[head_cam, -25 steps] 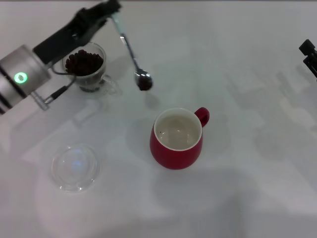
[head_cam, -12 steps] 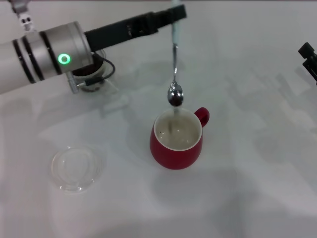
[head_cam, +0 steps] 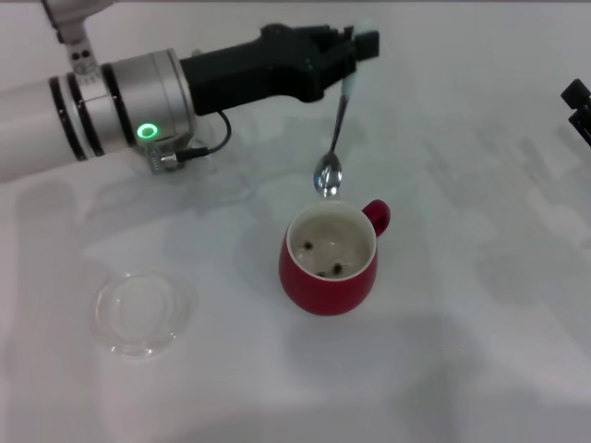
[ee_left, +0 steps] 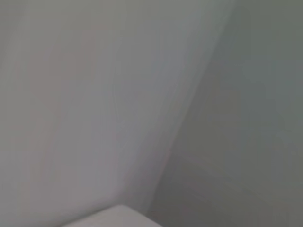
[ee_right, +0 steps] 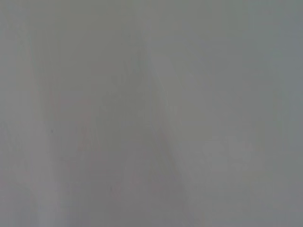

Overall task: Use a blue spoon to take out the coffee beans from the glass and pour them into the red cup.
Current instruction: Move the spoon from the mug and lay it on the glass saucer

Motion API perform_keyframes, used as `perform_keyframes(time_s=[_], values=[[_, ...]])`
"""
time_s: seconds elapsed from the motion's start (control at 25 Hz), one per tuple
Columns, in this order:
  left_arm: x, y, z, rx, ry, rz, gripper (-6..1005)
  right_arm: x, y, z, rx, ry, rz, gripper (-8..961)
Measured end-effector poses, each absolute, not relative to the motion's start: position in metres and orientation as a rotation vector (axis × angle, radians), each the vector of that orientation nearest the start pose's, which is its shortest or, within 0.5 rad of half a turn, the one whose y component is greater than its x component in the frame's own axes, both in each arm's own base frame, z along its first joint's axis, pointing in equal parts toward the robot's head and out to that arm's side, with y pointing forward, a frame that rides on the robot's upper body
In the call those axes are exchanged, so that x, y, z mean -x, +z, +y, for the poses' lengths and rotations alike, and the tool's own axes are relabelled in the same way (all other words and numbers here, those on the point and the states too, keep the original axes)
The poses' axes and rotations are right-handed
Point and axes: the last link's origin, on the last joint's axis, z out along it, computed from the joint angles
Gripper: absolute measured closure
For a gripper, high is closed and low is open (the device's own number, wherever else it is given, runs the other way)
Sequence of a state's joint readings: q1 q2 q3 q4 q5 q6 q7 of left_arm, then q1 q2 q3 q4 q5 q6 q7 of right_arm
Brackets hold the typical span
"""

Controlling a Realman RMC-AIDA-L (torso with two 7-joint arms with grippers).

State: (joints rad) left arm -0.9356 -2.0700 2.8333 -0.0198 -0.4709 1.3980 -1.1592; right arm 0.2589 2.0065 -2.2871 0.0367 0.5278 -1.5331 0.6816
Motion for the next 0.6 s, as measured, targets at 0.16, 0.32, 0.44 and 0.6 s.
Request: perform_keyframes(time_s=[0.16, 0.32, 0.44, 0.6], values=[[0.158, -0.065, 0.367, 2.580, -1.312, -0.713, 866, -0.374, 0.020, 0.239, 1.724, 0.963, 0.746, 292], [0.183, -0.035, 0.357, 2.336, -1.550, -0.825, 865, -0.373, 0.020, 0.241, 1.725, 0.966, 0.743, 292], [0.217, -0.013, 0.342, 2.151, -1.665, -0.992, 865, -0.372, 0.021, 0.244, 1.719, 0.970, 0.738, 292], [0.267, 0.006, 0.314, 1.960, -1.704, -1.273, 865, -0.373, 0.024, 0.246, 1.693, 0.975, 0.732, 293]])
